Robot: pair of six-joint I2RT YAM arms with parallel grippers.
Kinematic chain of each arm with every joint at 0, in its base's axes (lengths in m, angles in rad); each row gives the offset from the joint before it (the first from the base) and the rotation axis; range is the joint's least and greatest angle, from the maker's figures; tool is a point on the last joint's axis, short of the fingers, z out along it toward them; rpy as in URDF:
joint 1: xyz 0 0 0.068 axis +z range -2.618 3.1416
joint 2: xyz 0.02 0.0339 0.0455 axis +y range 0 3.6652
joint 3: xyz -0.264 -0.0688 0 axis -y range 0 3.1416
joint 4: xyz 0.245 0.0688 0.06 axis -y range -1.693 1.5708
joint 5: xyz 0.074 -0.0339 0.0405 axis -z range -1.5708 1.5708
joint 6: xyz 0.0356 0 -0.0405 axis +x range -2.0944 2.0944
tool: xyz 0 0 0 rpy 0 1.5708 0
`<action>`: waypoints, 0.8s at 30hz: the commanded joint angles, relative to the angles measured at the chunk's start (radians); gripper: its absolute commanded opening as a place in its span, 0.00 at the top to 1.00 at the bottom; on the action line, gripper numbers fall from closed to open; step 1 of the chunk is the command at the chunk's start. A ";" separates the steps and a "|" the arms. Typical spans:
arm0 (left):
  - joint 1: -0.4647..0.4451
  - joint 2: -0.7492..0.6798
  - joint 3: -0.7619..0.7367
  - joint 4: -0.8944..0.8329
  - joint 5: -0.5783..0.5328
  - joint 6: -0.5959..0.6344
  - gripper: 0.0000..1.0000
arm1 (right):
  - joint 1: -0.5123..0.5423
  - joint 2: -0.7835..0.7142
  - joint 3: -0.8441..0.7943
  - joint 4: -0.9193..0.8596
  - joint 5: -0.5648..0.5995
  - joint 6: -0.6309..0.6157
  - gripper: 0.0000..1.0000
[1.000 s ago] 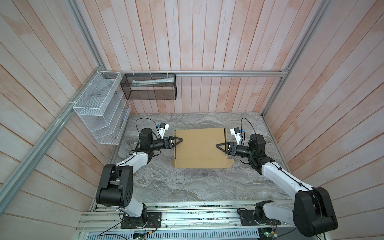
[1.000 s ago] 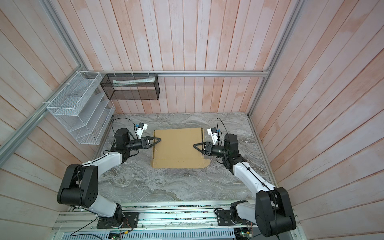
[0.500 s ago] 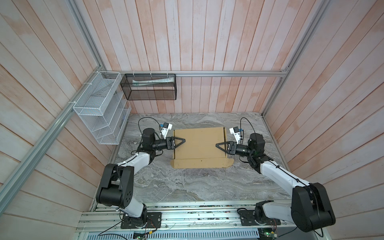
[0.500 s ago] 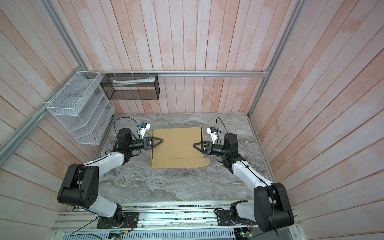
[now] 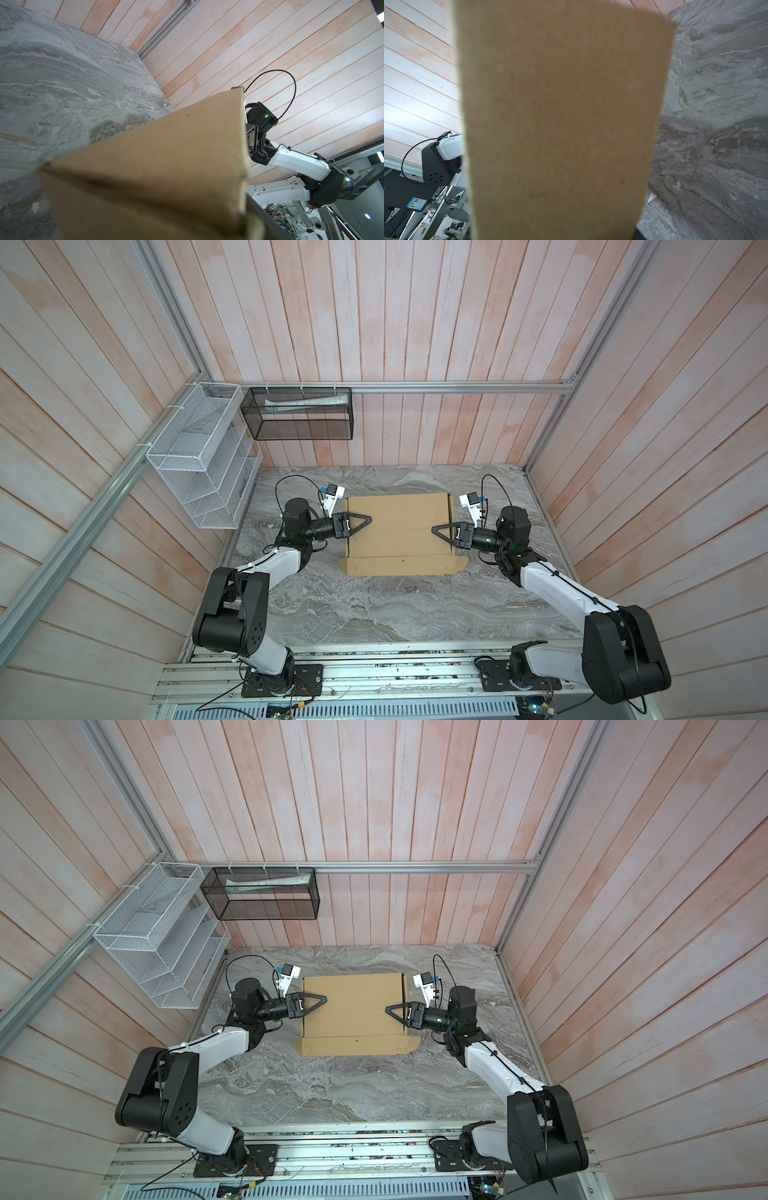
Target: Fold the paper box
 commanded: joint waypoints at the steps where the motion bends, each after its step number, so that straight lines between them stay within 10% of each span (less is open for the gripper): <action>1: -0.026 -0.032 -0.008 0.089 0.064 -0.019 0.23 | 0.000 0.009 -0.012 -0.011 0.041 -0.007 0.58; 24: -0.026 -0.002 0.016 0.237 0.095 -0.139 0.39 | 0.001 0.104 0.054 0.008 0.048 -0.032 0.57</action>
